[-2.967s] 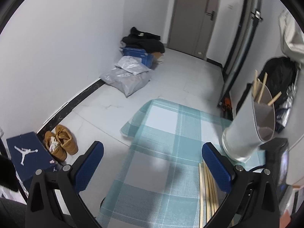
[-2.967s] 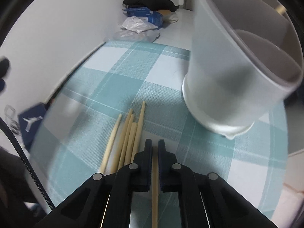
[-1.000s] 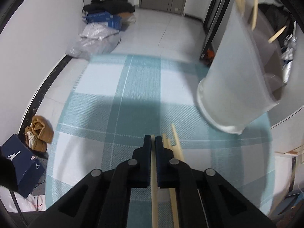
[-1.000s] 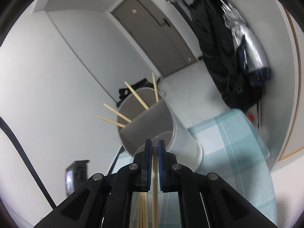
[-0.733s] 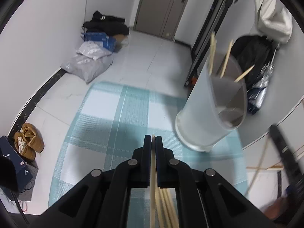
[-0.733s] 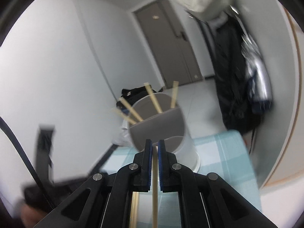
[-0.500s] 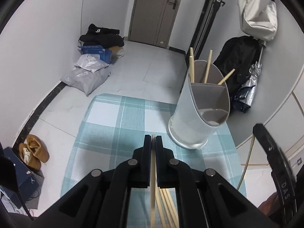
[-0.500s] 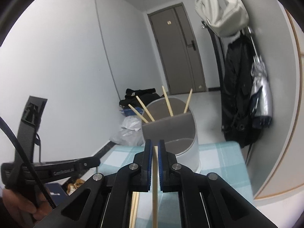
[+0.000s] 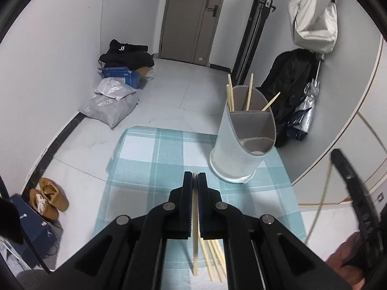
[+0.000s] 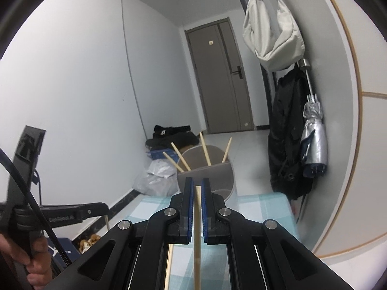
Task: Organize utensils
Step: 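Carry both chopsticks up and drop them into the white utensil holder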
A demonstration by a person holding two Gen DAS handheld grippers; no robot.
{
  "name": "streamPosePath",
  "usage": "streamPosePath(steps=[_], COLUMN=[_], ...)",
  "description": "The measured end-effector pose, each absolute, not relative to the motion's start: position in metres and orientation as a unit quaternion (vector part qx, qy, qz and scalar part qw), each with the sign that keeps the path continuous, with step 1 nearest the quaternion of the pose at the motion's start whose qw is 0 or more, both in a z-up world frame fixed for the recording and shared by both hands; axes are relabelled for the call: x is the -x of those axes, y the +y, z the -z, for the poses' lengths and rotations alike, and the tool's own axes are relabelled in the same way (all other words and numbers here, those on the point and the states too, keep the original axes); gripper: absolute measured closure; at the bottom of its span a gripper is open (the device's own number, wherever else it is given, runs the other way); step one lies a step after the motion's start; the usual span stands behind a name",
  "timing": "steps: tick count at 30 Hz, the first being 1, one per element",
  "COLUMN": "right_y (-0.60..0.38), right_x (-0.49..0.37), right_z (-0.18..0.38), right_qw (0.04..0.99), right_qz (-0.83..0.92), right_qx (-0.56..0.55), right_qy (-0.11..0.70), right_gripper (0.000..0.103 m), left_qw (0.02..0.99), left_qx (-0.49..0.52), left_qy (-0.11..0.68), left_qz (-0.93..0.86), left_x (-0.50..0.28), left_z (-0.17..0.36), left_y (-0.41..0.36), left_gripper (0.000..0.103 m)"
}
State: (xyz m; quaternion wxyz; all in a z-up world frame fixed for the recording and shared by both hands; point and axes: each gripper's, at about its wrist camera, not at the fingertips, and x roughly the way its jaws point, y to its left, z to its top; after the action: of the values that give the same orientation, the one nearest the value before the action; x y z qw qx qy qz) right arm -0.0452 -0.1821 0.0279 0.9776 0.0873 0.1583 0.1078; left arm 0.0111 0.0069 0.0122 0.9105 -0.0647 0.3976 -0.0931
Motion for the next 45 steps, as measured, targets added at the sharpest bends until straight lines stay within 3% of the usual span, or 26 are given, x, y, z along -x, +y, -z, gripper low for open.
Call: streamPosePath(steps=[17, 32, 45], right_y=[-0.198, -0.211, -0.207], right_x=[0.036, -0.045, -0.147], right_z=[-0.069, -0.148, -0.147], right_qw=[0.981, 0.988, 0.987], right_qz=[-0.109, -0.108, -0.095], right_qx=[-0.102, -0.107, -0.133], right_qy=[0.12, 0.026, 0.014], right_gripper=[0.098, 0.098, 0.098], left_qw=[0.907, 0.91, 0.927], left_qx=[0.088, 0.152, 0.155], left_qy=[0.374, 0.318, 0.281], left_qz=[0.172, 0.217, 0.195], left_x=[-0.014, -0.088, -0.153], left_z=[-0.075, -0.156, -0.149], left_y=[-0.001, -0.016, -0.015], left_gripper=[0.102, 0.102, 0.102])
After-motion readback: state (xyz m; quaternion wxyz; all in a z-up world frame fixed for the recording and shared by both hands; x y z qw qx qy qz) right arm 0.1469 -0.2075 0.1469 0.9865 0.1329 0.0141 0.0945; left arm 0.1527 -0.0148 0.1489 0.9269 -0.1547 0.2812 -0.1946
